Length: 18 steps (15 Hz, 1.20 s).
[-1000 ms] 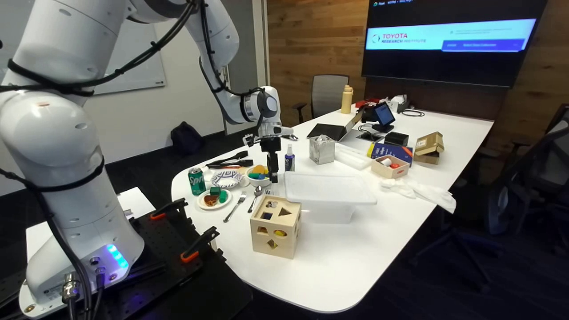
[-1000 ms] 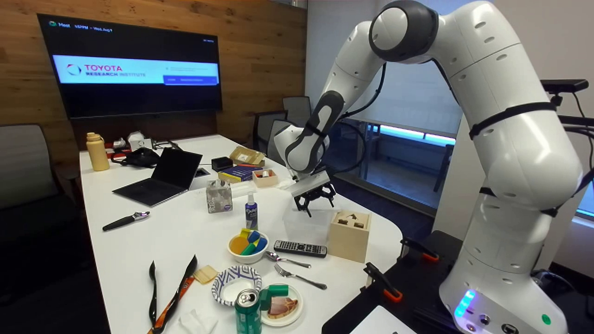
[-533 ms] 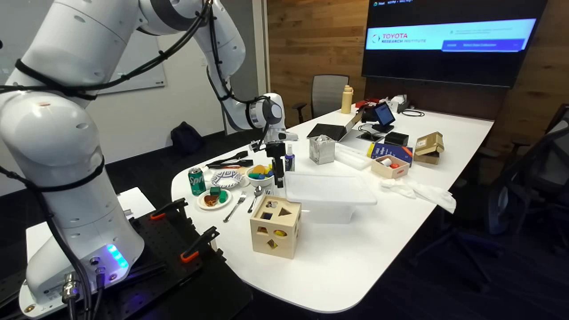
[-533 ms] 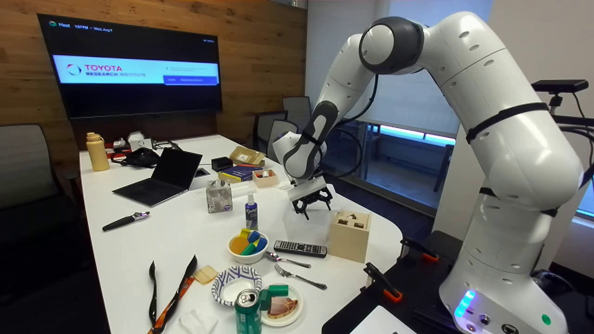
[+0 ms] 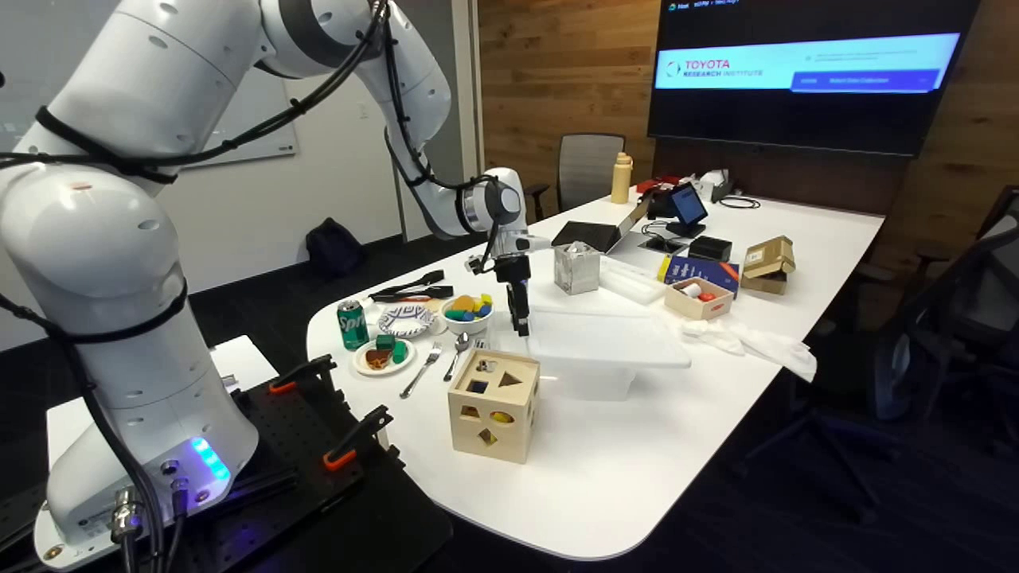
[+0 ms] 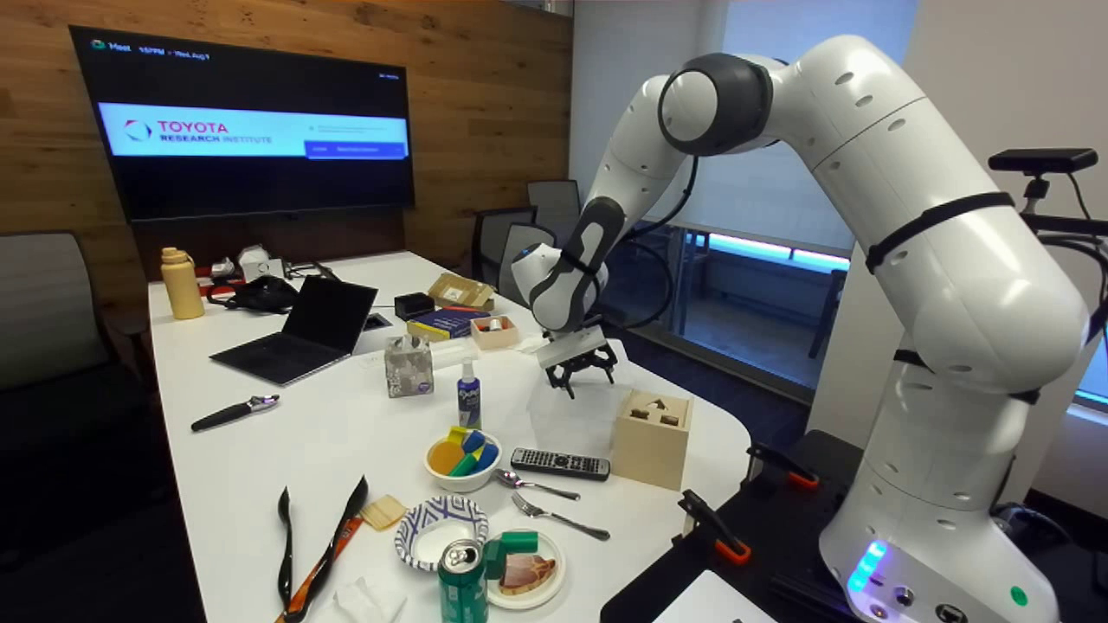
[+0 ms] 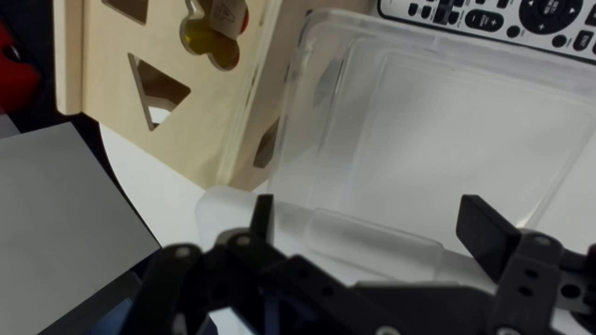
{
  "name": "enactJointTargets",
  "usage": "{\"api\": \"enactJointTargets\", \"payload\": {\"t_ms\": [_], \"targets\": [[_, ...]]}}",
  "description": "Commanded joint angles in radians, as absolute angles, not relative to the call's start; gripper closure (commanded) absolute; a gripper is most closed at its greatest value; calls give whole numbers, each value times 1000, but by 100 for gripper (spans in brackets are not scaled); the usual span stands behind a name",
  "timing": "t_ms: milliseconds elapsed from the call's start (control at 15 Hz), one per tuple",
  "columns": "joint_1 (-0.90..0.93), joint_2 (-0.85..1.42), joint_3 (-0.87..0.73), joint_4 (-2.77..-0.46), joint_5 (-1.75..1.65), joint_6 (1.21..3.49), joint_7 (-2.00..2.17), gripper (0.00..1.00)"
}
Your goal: Remove the white lid from the clear container.
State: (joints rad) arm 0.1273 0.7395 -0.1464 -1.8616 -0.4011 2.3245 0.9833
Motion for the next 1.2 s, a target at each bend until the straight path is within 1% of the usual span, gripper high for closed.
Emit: {"api": "enactJointTargets", "payload": {"t_ms": [0,867,1133], "targets": [[137,762,-172,-1815,-377,2331,945,0],[100,868,-209,-1625,-351,2299,824,0],[88,888,-213,-1597,-316,2299,776,0]]}}
